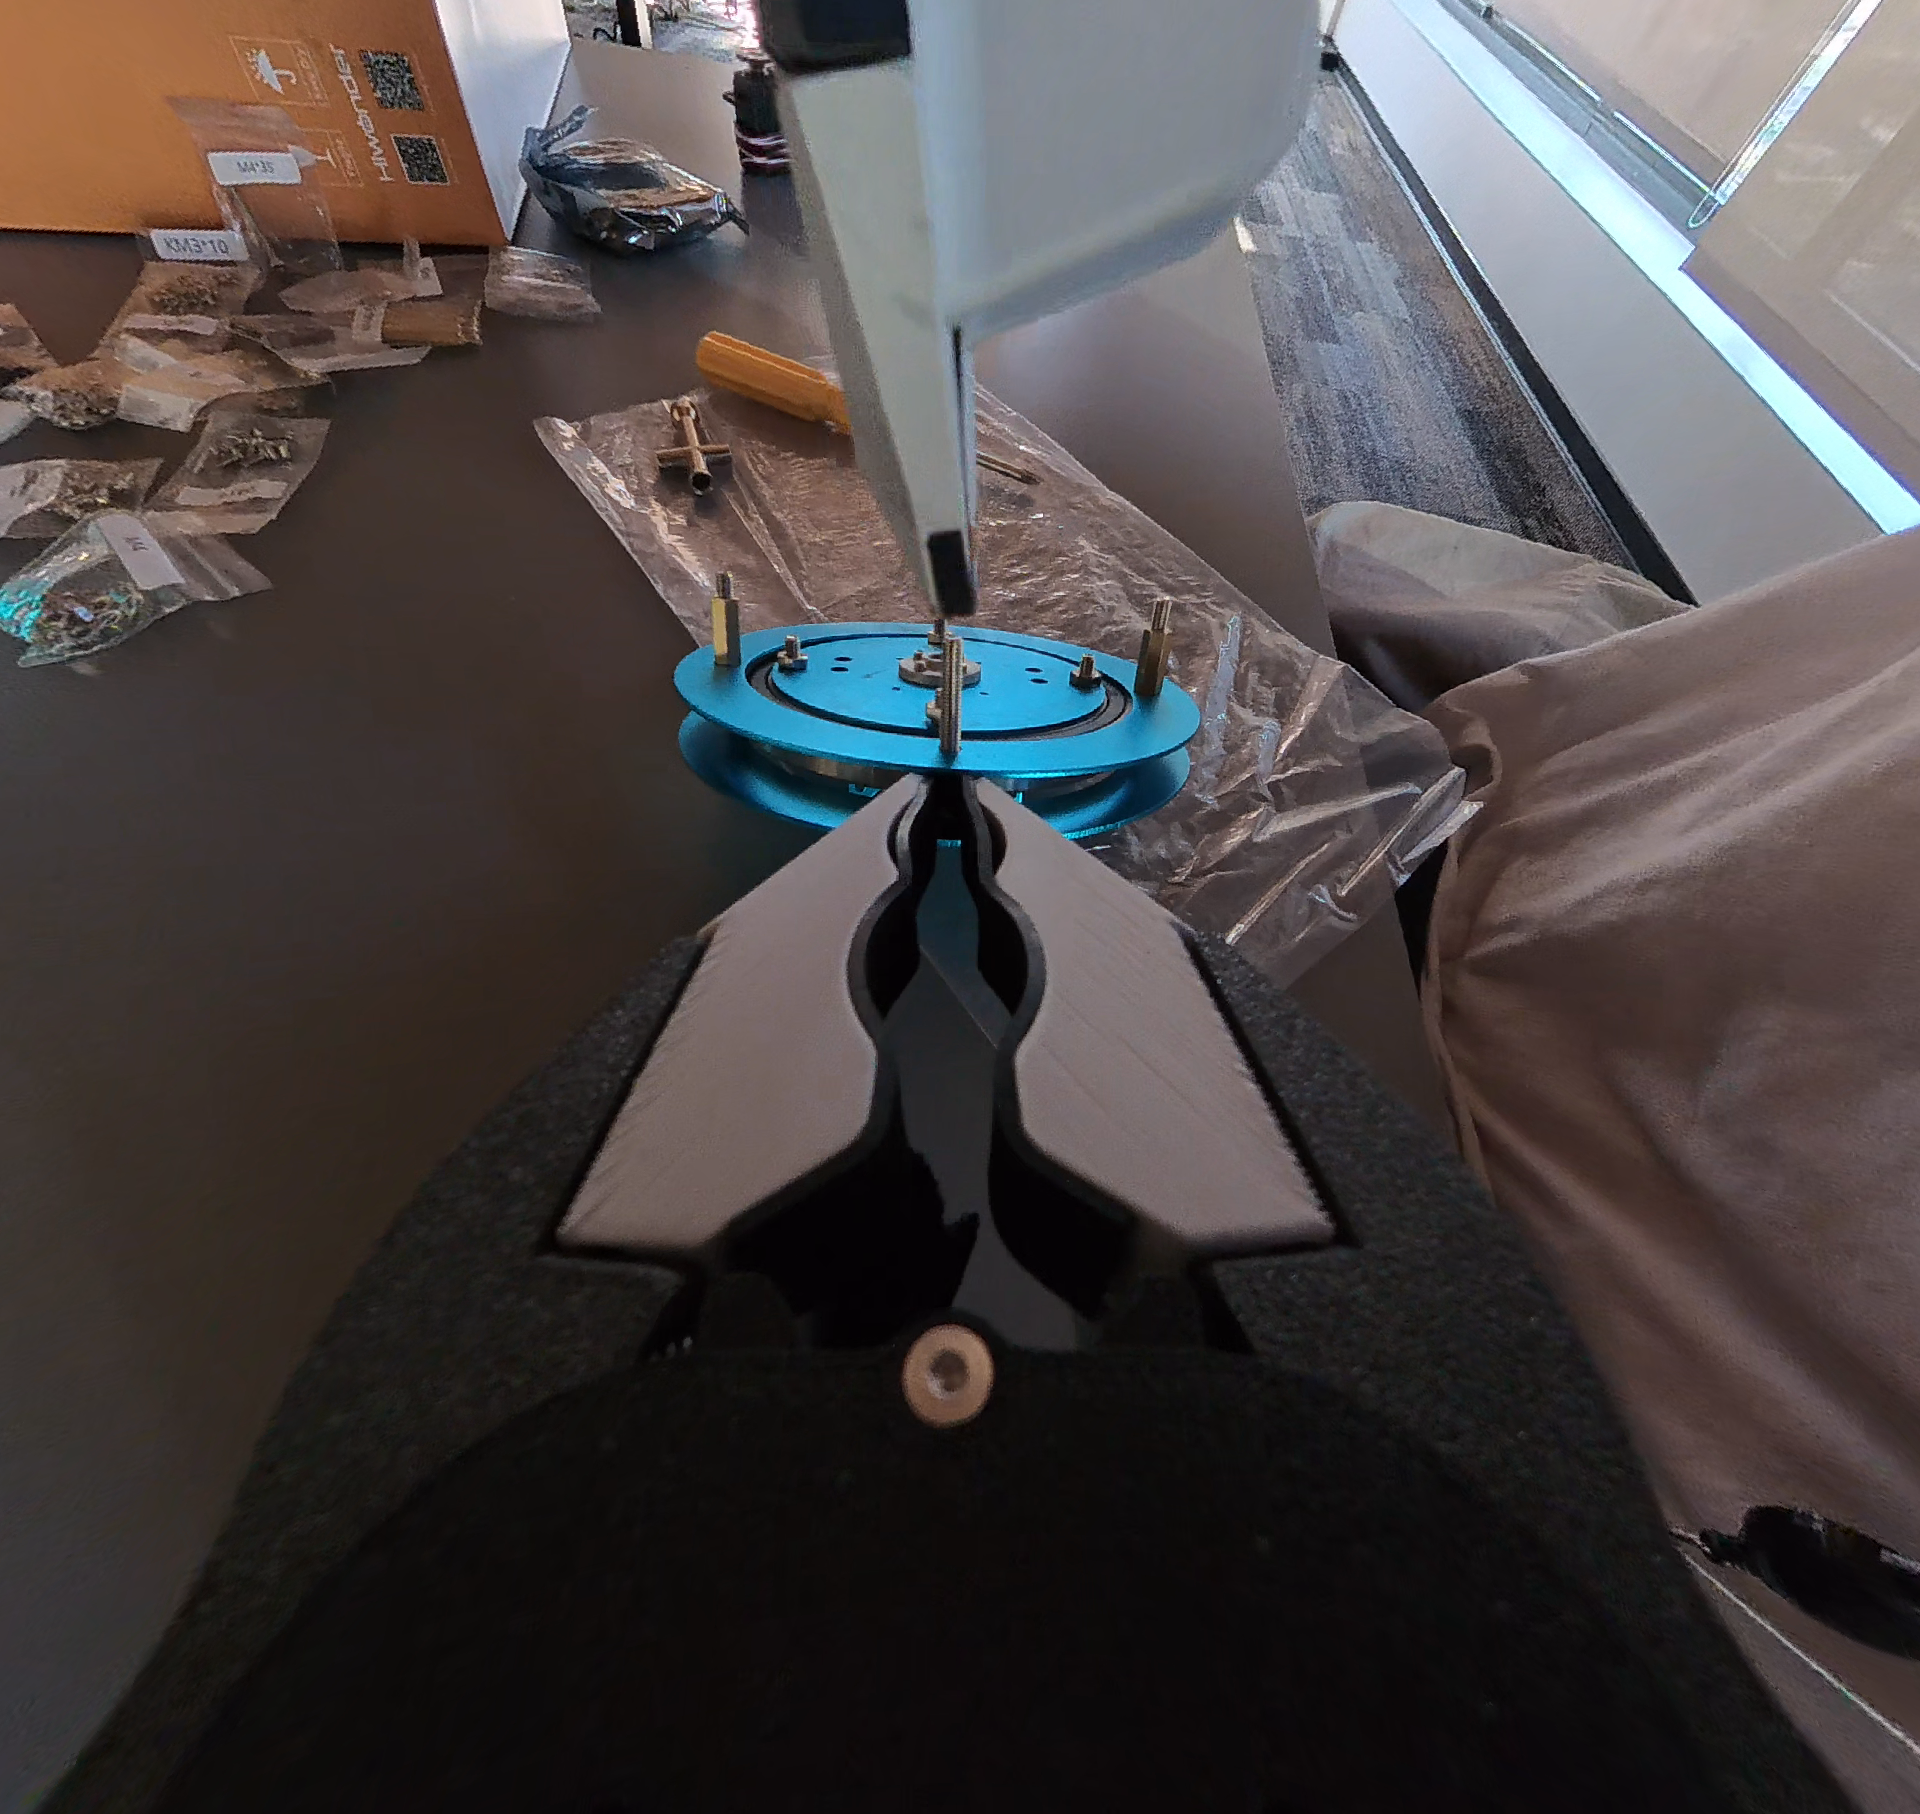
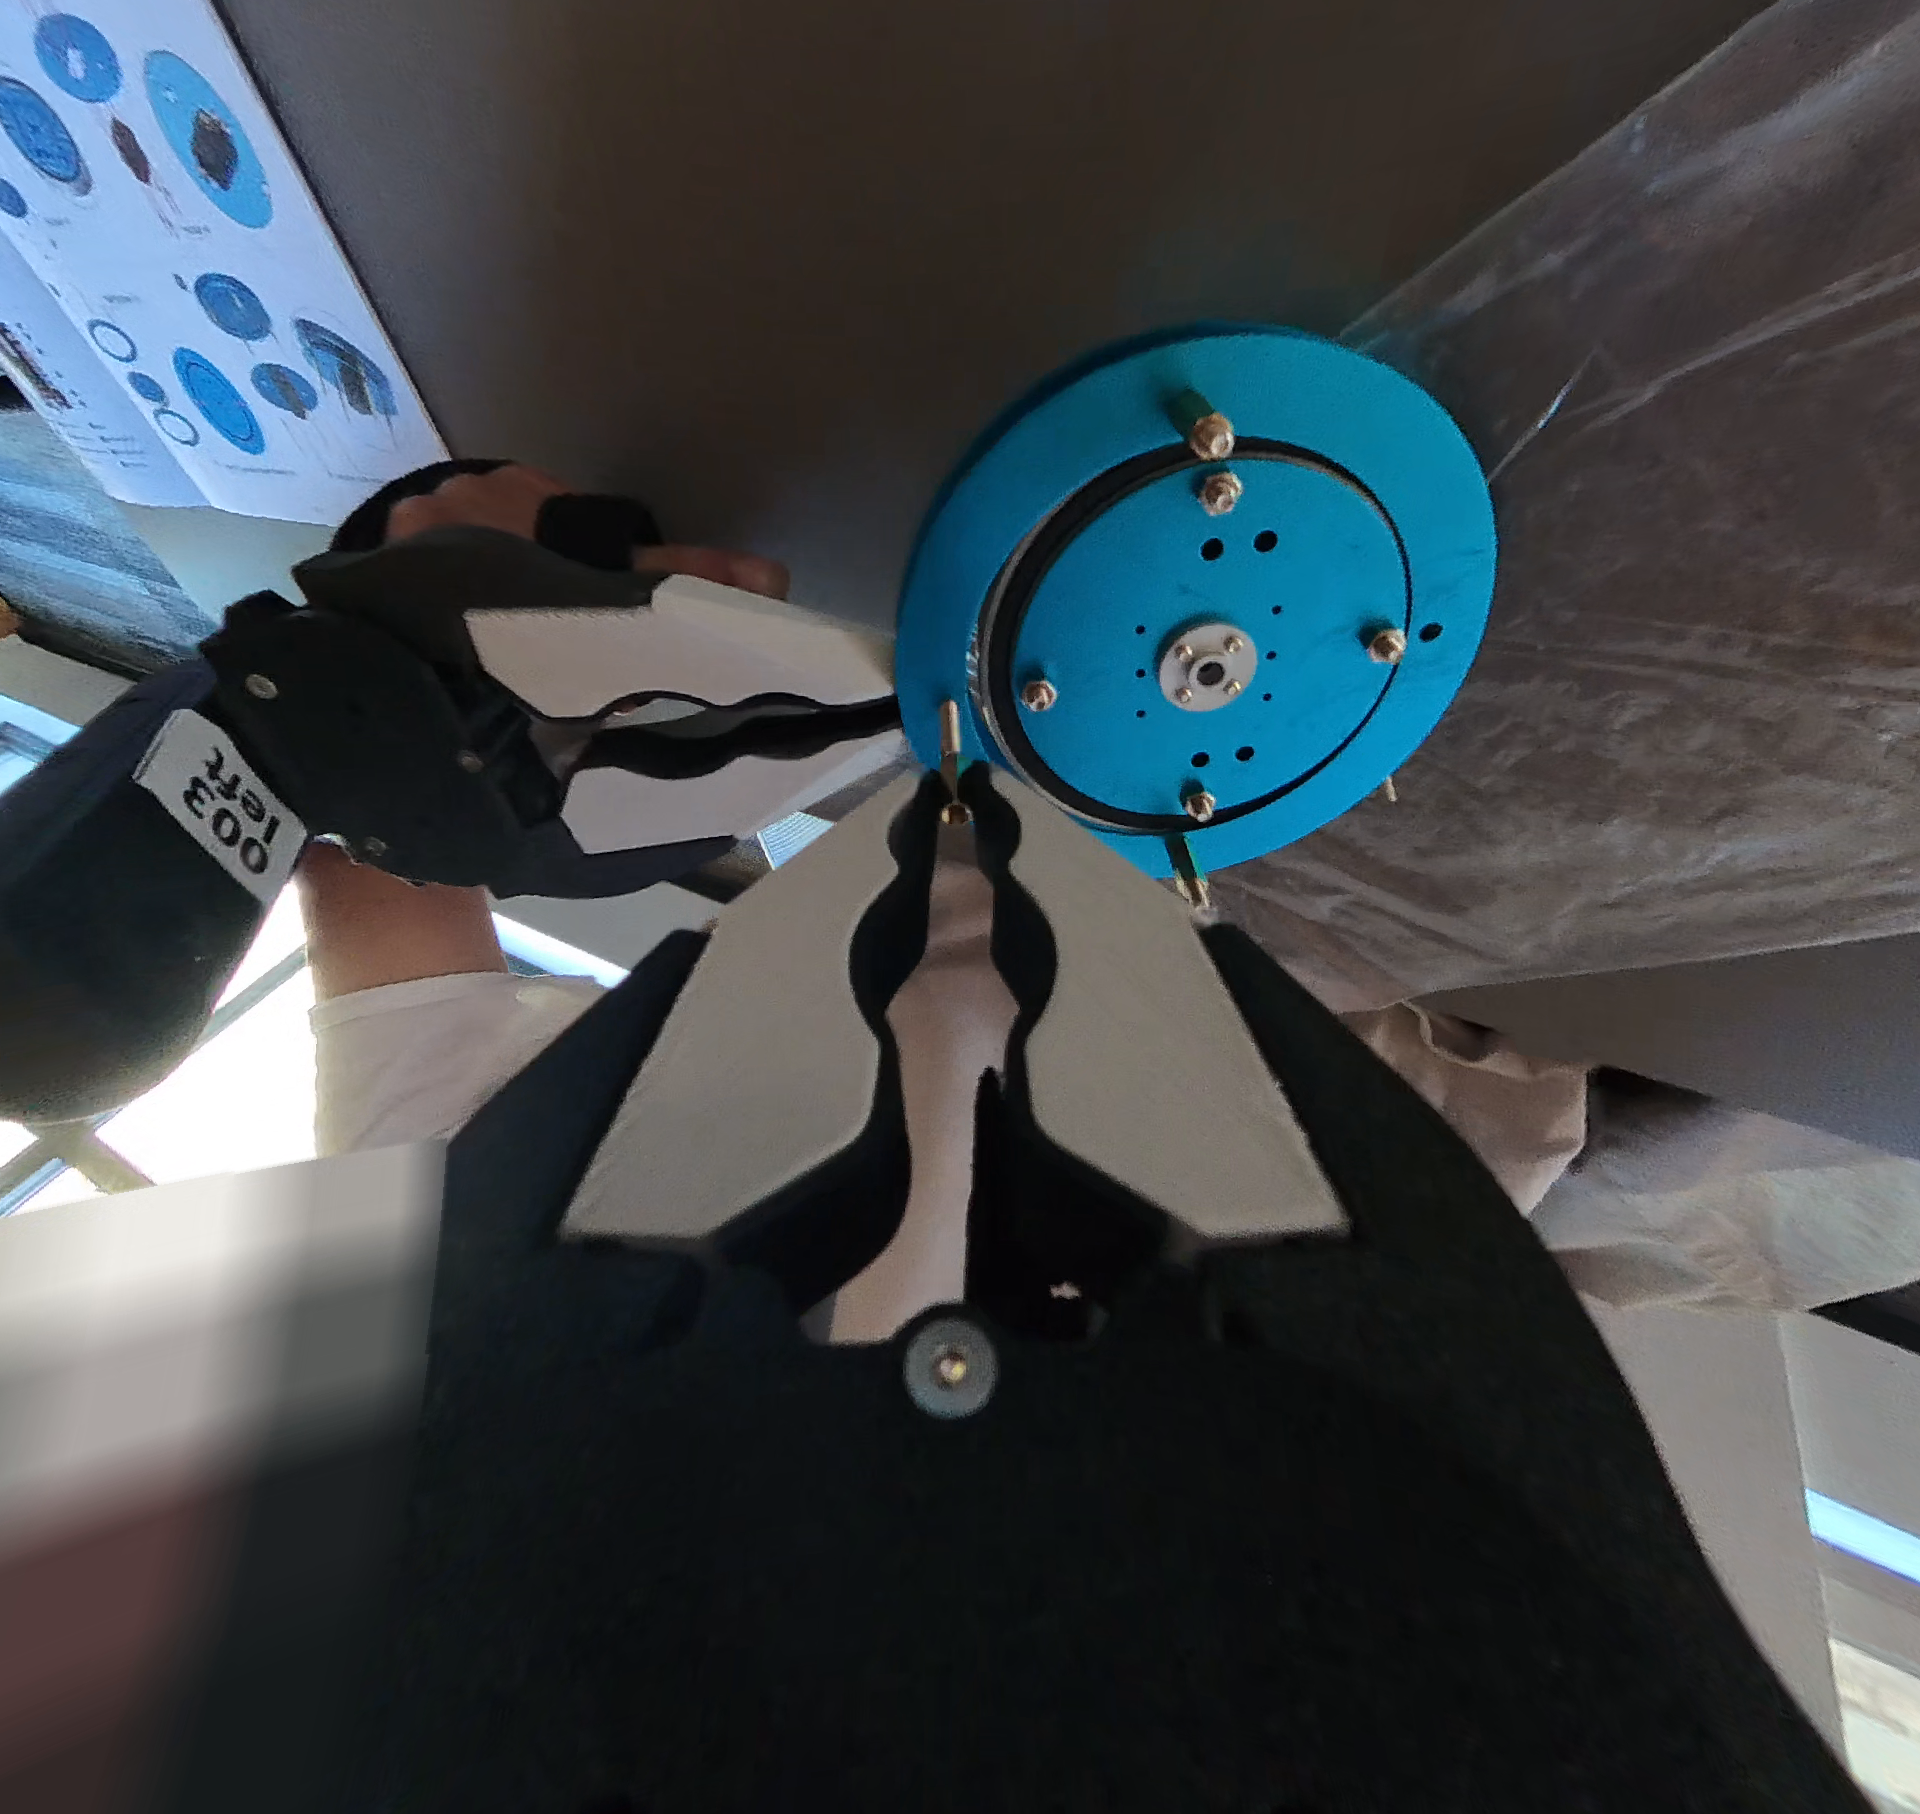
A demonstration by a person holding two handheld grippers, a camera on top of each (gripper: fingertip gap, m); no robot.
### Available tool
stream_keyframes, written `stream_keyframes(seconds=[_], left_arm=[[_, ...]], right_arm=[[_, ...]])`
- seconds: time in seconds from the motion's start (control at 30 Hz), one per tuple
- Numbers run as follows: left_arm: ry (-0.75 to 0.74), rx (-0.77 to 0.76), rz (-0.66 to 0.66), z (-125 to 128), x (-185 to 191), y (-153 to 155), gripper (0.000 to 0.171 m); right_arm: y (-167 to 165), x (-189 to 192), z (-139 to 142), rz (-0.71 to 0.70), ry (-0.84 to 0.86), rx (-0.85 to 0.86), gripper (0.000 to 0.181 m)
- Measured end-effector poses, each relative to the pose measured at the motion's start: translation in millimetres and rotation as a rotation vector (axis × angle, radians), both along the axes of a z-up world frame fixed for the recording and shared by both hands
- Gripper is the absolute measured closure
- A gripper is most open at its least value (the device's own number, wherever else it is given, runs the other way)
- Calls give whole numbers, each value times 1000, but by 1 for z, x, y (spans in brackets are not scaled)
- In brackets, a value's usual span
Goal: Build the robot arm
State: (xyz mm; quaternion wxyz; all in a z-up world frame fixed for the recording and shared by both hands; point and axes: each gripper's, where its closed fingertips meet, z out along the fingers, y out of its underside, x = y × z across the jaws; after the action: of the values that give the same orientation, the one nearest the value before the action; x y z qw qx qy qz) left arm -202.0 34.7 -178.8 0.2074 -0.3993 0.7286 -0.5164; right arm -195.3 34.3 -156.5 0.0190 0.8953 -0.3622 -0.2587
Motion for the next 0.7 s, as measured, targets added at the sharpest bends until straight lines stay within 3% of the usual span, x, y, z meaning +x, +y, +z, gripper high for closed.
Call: stream_keyframes(seconds=[0.7], left_arm=[[0, 11, -7, -1, -2, -1, 169]], right_arm=[[1, -3, -3, -7, -4, -21, 176]])
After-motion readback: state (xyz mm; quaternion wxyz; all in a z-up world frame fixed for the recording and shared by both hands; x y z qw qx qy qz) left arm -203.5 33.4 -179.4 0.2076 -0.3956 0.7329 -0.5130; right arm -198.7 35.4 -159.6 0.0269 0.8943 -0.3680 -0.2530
